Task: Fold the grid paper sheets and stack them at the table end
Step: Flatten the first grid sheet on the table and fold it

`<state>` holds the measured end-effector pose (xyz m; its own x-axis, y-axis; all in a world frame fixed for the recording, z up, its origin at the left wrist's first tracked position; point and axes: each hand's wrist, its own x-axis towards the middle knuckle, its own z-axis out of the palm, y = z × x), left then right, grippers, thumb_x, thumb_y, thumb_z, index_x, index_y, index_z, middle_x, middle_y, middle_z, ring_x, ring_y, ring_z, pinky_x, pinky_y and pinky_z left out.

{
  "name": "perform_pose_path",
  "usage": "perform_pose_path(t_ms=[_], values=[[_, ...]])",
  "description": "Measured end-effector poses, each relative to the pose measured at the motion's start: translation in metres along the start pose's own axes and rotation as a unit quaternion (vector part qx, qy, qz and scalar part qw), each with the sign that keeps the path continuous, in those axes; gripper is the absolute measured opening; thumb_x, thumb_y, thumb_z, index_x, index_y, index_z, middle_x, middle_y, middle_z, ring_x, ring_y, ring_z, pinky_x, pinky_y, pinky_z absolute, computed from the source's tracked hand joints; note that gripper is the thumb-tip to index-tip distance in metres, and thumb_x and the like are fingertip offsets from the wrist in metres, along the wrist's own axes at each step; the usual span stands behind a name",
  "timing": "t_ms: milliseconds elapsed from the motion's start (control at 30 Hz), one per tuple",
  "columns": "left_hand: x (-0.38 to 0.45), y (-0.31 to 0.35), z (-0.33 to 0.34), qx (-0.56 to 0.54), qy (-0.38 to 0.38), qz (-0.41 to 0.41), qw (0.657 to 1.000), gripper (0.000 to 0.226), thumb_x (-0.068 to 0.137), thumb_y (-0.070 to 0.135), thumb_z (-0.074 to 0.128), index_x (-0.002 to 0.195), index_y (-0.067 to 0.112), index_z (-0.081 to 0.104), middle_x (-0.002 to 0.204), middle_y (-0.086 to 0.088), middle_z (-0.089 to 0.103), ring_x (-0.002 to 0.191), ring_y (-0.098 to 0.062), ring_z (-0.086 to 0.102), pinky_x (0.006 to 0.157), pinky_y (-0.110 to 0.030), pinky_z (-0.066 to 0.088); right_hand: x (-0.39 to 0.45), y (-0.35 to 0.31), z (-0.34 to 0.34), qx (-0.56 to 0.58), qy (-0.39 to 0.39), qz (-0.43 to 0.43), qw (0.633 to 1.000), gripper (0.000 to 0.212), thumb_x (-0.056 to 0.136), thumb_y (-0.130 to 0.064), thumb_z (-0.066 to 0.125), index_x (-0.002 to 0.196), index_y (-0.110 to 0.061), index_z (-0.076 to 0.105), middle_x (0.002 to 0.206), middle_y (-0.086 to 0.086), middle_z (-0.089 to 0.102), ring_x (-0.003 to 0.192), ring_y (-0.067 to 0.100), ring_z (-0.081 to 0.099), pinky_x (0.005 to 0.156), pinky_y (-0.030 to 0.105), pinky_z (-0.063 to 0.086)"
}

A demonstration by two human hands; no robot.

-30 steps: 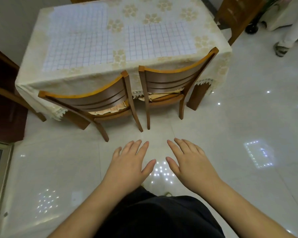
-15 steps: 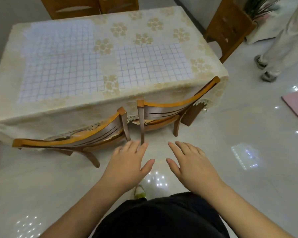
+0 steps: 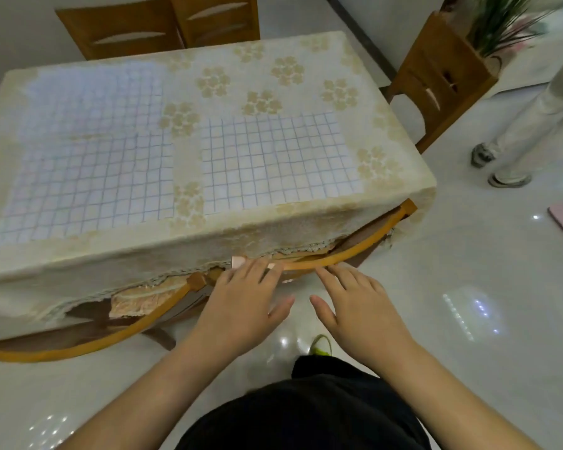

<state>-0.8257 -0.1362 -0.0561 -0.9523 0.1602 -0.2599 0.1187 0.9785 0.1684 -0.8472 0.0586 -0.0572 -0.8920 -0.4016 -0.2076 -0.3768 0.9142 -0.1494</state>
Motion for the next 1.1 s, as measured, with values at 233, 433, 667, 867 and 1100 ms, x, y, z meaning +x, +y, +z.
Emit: perform_pose_path(t_ms=[233, 433, 667, 867, 1100], values=[[0.068, 0.016, -0.025, -0.051, -0.007, -0.060, 0.997, 0.064, 0.097, 0.061, 0.021, 0.153, 0.032, 0.014, 0.160, 0.007, 0.017, 0.147, -0.013, 0.012, 0.117, -0.039, 0.015, 0.069, 0.053, -0.026, 0.002, -0.019, -0.052, 0.998, 0.066, 0.093, -0.055, 0.019, 0.139, -0.020, 0.050, 0.132, 0.001, 0.060, 0.122, 0.021, 0.056, 0.100, 0.039, 0.044], [0.104, -0.003, -0.033, -0.039, 0.023, -0.091, 0.995, 0.062, 0.096, 0.060, 0.024, 0.151, 0.032, 0.021, 0.157, 0.005, 0.026, 0.144, -0.013, 0.022, 0.114, -0.038, 0.024, 0.124, 0.063, -0.036, 0.010, -0.022, -0.074, 0.997, 0.062, 0.094, -0.054, 0.025, 0.135, -0.019, 0.054, 0.127, 0.002, 0.063, 0.115, 0.023, 0.060, 0.093, 0.040, 0.049], [0.144, -0.053, -0.039, -0.045, 0.013, -0.109, 0.993, 0.062, 0.098, 0.058, 0.025, 0.153, 0.031, 0.016, 0.161, 0.003, 0.017, 0.147, -0.016, 0.014, 0.116, -0.042, 0.018, 0.187, 0.039, -0.041, 0.010, -0.045, -0.104, 0.994, 0.072, 0.091, -0.060, 0.002, 0.153, -0.027, 0.019, 0.156, -0.002, 0.030, 0.143, 0.017, 0.027, 0.115, 0.035, 0.023], [0.176, -0.107, -0.032, -0.029, -0.002, -0.097, 0.995, 0.064, 0.097, 0.059, 0.018, 0.153, 0.030, 0.012, 0.161, 0.003, 0.015, 0.147, -0.017, 0.015, 0.115, -0.041, 0.020, 0.228, 0.019, -0.037, 0.006, -0.061, -0.077, 0.995, 0.058, 0.101, -0.051, 0.022, 0.153, -0.027, 0.016, 0.158, -0.003, 0.026, 0.145, 0.016, 0.024, 0.116, 0.034, 0.020], [0.209, -0.135, -0.033, -0.030, -0.005, -0.089, 0.996, 0.070, 0.092, 0.061, 0.007, 0.153, 0.028, 0.016, 0.161, 0.001, 0.015, 0.147, -0.019, 0.015, 0.115, -0.040, 0.021, 0.272, 0.017, -0.029, 0.002, -0.098, -0.067, 0.993, 0.059, 0.101, -0.052, 0.017, 0.154, -0.026, 0.014, 0.161, -0.001, 0.017, 0.147, 0.019, 0.017, 0.117, 0.036, 0.017]])
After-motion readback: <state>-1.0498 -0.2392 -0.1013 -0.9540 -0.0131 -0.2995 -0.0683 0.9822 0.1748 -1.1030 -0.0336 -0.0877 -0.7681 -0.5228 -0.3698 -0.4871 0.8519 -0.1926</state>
